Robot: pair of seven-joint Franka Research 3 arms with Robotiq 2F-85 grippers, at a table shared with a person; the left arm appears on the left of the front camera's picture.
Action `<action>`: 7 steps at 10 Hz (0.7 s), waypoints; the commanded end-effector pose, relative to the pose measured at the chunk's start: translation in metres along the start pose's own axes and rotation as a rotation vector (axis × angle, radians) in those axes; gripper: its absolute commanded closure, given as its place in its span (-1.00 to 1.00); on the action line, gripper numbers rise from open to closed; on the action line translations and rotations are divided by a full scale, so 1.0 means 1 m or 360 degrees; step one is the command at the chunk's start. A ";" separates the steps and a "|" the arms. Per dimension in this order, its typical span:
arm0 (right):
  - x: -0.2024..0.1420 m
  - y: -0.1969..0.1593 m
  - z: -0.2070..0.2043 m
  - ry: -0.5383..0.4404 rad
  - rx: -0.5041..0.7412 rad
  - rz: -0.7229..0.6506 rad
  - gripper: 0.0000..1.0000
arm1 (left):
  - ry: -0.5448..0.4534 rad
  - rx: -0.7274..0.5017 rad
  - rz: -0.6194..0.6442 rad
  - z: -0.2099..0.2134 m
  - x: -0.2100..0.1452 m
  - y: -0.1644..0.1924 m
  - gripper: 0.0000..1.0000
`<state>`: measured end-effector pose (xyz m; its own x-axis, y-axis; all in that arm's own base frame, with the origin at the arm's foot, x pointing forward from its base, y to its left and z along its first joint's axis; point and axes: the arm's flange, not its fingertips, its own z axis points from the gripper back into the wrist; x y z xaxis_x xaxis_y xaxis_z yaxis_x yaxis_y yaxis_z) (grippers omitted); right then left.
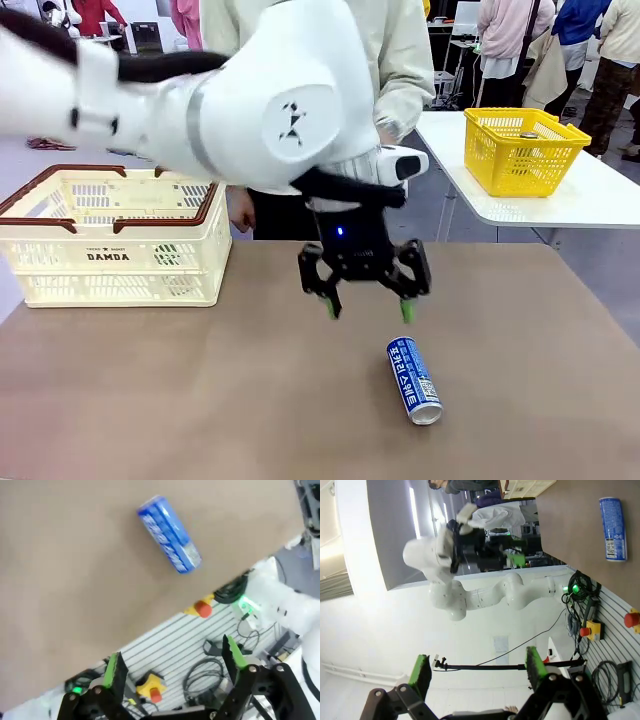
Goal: Place the drinks into the Shopping basket.
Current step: Pick up one drink and place it into the Shopping basket.
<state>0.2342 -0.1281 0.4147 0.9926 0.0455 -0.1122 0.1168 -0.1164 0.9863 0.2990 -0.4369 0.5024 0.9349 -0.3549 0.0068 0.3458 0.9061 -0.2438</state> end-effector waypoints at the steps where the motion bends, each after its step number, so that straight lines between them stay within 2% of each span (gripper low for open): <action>1: 0.001 0.007 -0.001 -0.0008 0.0017 -0.0030 -1.00 | 0.0235 -0.0178 -0.0141 0.079 0.014 0.070 -1.00; 2: 0.001 0.007 -0.001 -0.0008 0.0017 -0.0030 -1.00 | 0.0283 -0.0362 -0.0373 0.138 -0.018 0.123 -1.00; 3: 0.001 0.007 -0.001 -0.0008 0.0017 -0.0030 -1.00 | 0.0179 -0.0394 -0.0247 0.196 -0.063 0.172 -1.00; 4: 0.001 0.007 -0.001 -0.0008 0.0017 -0.0030 -1.00 | -0.0008 -0.0467 -0.0241 0.251 -0.119 0.210 -1.00; 5: 0.001 0.007 -0.001 -0.0008 0.0017 -0.0030 -1.00 | -0.0148 -0.0522 -0.0077 0.281 -0.159 0.236 -1.00; 7: 0.001 0.007 -0.001 -0.0008 0.0017 -0.0030 -1.00 | -0.0416 -0.0689 0.0092 0.306 -0.215 0.278 -1.00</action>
<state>0.2342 -0.1283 0.4146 0.9926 0.0450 -0.1125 0.1171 -0.1165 0.9863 0.2198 -0.0556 0.7416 0.9368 -0.2942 0.1894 0.3483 0.7329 -0.5844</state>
